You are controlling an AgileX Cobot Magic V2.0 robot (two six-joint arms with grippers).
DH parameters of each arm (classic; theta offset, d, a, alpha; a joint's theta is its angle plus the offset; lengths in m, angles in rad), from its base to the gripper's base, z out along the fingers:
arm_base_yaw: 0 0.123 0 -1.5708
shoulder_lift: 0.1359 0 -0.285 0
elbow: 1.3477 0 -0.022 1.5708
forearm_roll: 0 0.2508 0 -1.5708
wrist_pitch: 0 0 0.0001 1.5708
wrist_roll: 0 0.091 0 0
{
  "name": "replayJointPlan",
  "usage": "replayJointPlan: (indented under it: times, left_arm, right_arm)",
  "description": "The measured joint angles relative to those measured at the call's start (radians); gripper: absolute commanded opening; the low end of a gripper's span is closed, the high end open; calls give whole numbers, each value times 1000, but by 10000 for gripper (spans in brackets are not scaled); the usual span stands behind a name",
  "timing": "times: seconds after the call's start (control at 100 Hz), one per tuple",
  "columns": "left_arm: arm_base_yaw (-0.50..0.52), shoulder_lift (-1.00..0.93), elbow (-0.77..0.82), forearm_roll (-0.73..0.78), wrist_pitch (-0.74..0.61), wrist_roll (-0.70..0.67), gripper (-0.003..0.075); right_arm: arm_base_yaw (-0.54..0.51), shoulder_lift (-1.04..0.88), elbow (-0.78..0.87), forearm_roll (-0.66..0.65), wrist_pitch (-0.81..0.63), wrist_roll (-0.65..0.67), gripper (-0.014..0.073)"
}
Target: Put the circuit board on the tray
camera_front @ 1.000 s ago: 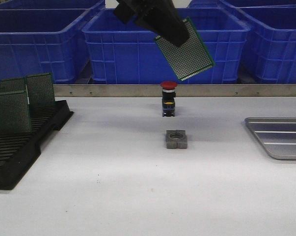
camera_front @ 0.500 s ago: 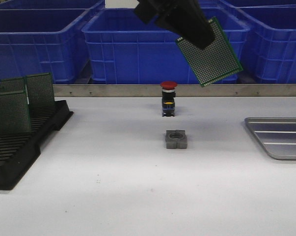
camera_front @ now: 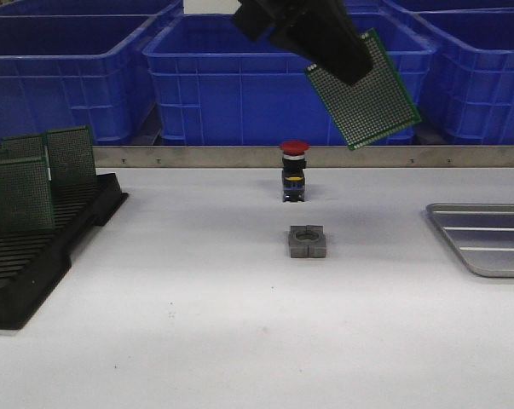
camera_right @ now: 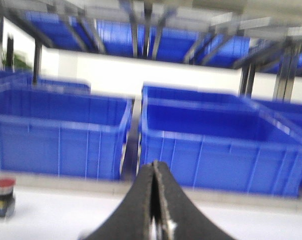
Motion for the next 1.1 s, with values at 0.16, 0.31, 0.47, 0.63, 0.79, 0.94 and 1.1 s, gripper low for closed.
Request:
replayJointPlan:
  times: [0.16, 0.31, 0.47, 0.63, 0.79, 0.94, 1.1]
  left_arm:
    - [0, 0, 0, 0, 0, 3, -20]
    - [0, 0, 0, 0, 0, 3, -20]
    - [0, 0, 0, 0, 0, 4, -20]
    - [0, 0, 0, 0, 0, 4, -20]
    - [0, 0, 0, 0, 0, 4, -20]
    - [0, 0, 0, 0, 0, 6, -20]
    - [0, 0, 0, 0, 0, 6, -20]
  right_arm:
    - [0, 88, -135, 0, 285, 0, -62]
    - [0, 256, -271, 9, 476, 0, -53]
    - [0, 477, -407, 106, 574, 0, 157]
    - [44, 678, -505, 254, 592, -46, 531]
    - [185, 835, -579, 323, 591, -198, 557]
    - [349, 968, -641, 341, 573, -335, 557]
    - [449, 1104, -684, 350, 538, -476, 557]
